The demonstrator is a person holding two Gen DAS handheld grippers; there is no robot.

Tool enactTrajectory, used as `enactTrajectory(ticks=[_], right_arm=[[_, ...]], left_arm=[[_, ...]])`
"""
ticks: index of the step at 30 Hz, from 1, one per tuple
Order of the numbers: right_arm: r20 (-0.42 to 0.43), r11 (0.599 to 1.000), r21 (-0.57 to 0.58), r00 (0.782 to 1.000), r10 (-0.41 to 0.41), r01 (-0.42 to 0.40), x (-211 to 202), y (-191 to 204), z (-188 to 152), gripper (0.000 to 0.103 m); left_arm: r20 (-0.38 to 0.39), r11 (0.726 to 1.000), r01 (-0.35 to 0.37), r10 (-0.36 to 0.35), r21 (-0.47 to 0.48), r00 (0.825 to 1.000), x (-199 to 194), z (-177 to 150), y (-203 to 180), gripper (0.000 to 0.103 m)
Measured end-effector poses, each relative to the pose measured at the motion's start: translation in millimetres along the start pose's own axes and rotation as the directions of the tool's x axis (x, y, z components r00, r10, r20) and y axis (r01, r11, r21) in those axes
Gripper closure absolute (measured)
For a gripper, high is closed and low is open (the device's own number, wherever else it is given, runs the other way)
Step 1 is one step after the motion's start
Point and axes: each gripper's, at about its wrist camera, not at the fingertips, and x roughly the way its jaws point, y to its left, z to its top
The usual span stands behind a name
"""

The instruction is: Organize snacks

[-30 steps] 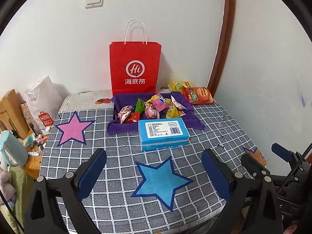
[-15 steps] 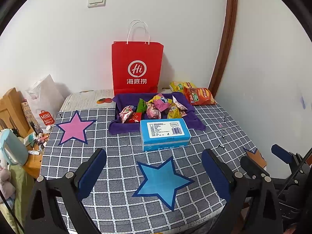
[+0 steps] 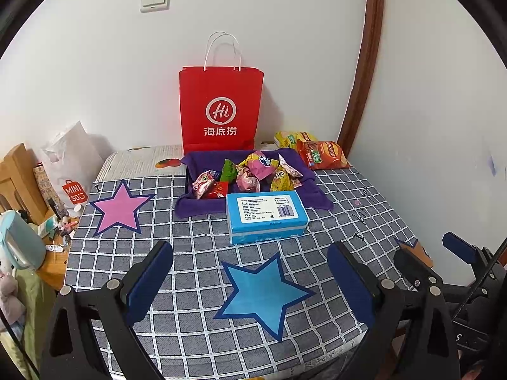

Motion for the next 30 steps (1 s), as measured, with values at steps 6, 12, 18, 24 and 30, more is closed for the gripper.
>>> enactTrajectory(ticks=[6, 12, 18, 24, 30], right_arm=[[0.004, 1.0, 0.003, 1.0, 0.001, -0.001, -1.5, 0.1, -0.4, 0.001], [0.005, 1.0, 0.002, 1.0, 0.002, -0.002, -1.9, -0.3, -0.3, 0.001], [0.007, 1.0, 0.003, 1.0, 0.002, -0.002, -2.9, -0.1, 0.5, 0.001], [0.009, 1.0, 0.004, 1.0, 0.001, -0.001, -3.4, 0.7, 1.9, 0.001], [0.012, 1.0, 0.003, 1.0, -0.001, 0.001, -5.0, 3.9, 3.2, 0.001]], left_arm=[[-0.002, 1.0, 0.002, -0.002, 0.003, 1.0, 0.7, -0.6, -1.4, 0.005], [0.002, 1.0, 0.002, -0.002, 0.007, 1.0, -1.5, -2.0, -1.7, 0.005], [0.002, 1.0, 0.003, -0.003, 0.008, 1.0, -1.3, -1.2, -1.3, 0.005], [0.006, 1.0, 0.004, -0.004, 0.01, 1.0, -2.5, -0.6, -1.7, 0.005], [0.007, 1.0, 0.003, -0.003, 0.013, 1.0, -4.0, 0.6, -1.5, 0.005]])
